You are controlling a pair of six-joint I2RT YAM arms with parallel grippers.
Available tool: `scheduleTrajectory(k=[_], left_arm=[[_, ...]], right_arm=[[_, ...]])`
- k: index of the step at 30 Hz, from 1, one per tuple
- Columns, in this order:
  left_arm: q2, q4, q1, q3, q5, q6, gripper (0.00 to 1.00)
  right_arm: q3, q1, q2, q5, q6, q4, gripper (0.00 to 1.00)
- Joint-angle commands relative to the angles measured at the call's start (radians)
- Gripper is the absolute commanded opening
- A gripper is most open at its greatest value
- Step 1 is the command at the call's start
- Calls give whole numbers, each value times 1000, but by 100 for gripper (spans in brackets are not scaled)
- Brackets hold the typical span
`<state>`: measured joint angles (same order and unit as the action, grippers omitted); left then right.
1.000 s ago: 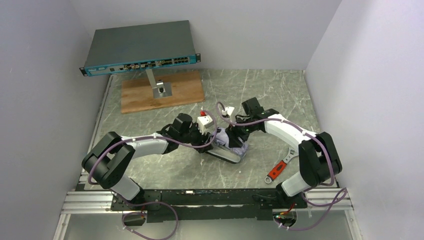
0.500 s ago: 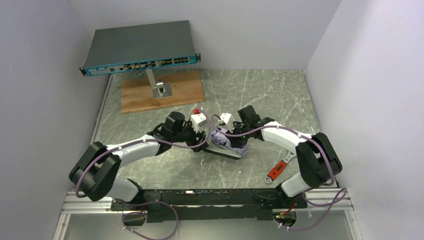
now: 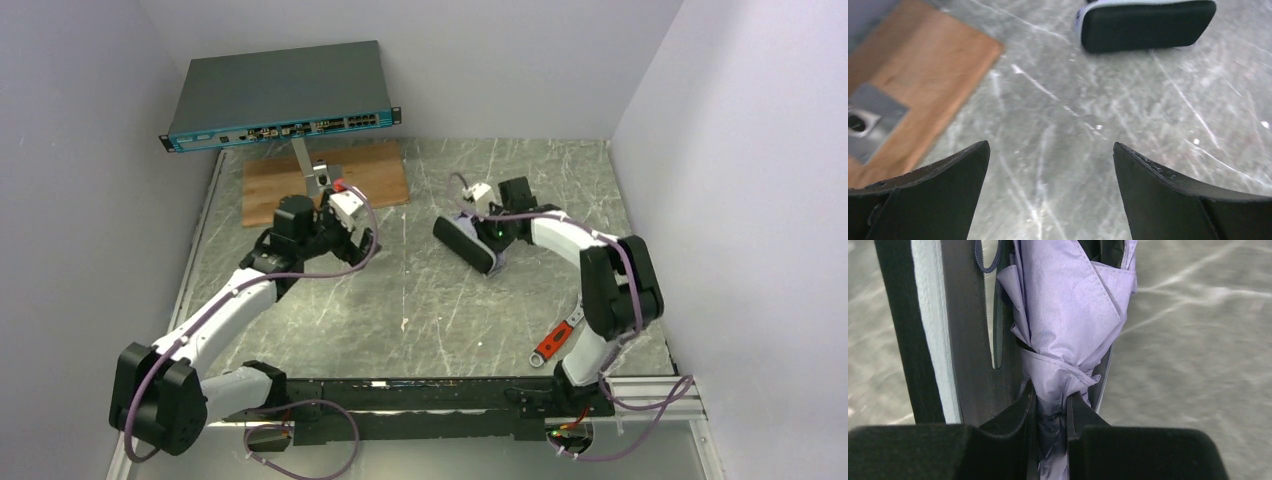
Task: Open the umbrella
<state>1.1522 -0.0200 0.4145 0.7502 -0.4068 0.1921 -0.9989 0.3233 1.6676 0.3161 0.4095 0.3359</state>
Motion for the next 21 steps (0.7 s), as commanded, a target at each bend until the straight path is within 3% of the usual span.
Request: scheduleTrajectory(k=[1, 4, 10, 13, 17, 21], left_arm=[[-55, -100, -122, 66, 2, 39, 100], [-76, -137, -195, 80, 13, 56, 100], [-66, -205, -282, 137, 7, 71, 100], [-70, -210, -304, 156, 5, 85, 100], [-66, -210, -329, 183, 6, 78, 100], [-81, -175, -348, 176, -3, 54, 100]], right_arm=[[-139, -86, 174, -147, -100, -15, 0], [-317, -90, 288, -127, -162, -49, 0], [-926, -82, 629, -112, -287, 45, 0], [-1125, -83, 718, -118, -275, 58, 0], [-1127, -84, 679, -47, -258, 11, 0], [-907, -86, 510, -21, -273, -201, 0]])
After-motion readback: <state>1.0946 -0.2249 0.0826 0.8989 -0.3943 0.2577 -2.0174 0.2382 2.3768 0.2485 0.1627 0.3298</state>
